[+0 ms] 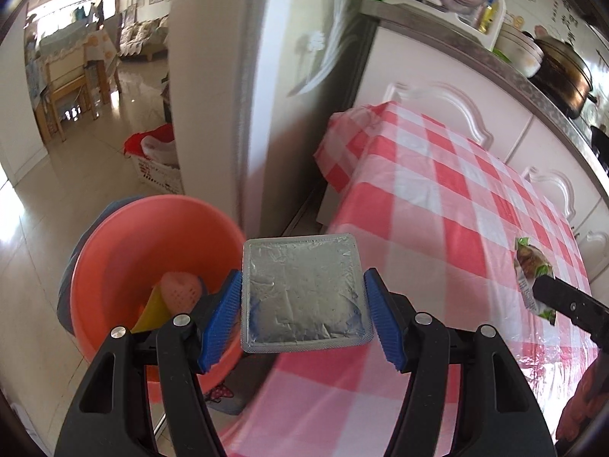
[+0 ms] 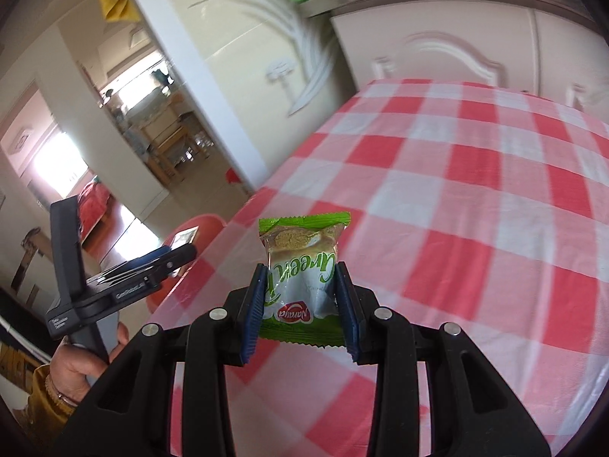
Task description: Collect trash
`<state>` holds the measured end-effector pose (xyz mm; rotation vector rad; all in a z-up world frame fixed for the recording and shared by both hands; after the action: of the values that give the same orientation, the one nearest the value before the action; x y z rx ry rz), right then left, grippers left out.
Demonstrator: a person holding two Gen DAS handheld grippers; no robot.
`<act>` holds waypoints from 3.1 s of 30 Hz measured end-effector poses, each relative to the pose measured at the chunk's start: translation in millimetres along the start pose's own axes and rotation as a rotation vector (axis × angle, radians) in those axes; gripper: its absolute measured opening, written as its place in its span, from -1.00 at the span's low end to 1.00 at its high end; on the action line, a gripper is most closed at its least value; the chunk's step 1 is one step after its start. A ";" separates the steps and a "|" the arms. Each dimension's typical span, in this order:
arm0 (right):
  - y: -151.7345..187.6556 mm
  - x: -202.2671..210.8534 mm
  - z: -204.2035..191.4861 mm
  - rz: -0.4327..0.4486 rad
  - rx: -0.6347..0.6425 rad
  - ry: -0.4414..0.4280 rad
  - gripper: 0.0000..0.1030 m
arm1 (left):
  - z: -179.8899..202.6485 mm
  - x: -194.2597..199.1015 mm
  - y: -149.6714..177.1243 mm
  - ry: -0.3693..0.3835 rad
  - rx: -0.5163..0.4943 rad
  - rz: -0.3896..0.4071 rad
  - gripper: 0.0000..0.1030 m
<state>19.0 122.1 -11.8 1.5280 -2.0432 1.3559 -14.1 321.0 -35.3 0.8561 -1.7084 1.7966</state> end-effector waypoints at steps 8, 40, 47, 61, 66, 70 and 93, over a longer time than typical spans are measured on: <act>14.9 -33.0 -47.6 -0.087 0.065 -0.032 -0.28 | -45.4 -1.4 17.4 -0.010 0.081 -0.008 0.27; 29.0 -177.1 -185.1 -0.297 0.309 -0.068 0.27 | -160.4 -34.9 55.5 0.017 0.361 -0.024 0.38; 11.1 -149.8 -162.7 -0.178 0.250 -0.029 0.60 | -172.0 -28.9 58.8 -0.020 0.386 0.006 0.78; -3.2 -97.5 -101.0 0.018 0.316 0.163 0.78 | -161.1 -19.4 44.9 -0.002 0.329 0.065 0.86; -2.8 -81.2 -85.0 0.050 0.292 0.175 0.84 | -149.7 -16.4 35.4 -0.004 0.298 0.067 0.86; -7.6 -67.8 -79.7 0.102 0.321 0.183 0.89 | -135.9 -8.7 25.2 -0.010 0.252 0.076 0.87; -10.6 75.4 -15.1 0.491 0.284 0.310 0.93 | 29.2 63.0 -31.8 0.096 -0.037 0.244 0.87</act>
<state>-8.2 87.1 52.0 0.8420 -2.1677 1.9901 -30.0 290.8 33.0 0.5555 -1.8418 1.9220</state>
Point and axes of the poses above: each gripper's, at about its wrist camera, not at the fingertips, and x roughly against the way its jaws point, z to its right, y to its underside, the point moved 8 cm from there along -x, roughly the way its jaws point, and after that the axes turned 15 degrees about -x, right-handed, at the moved point
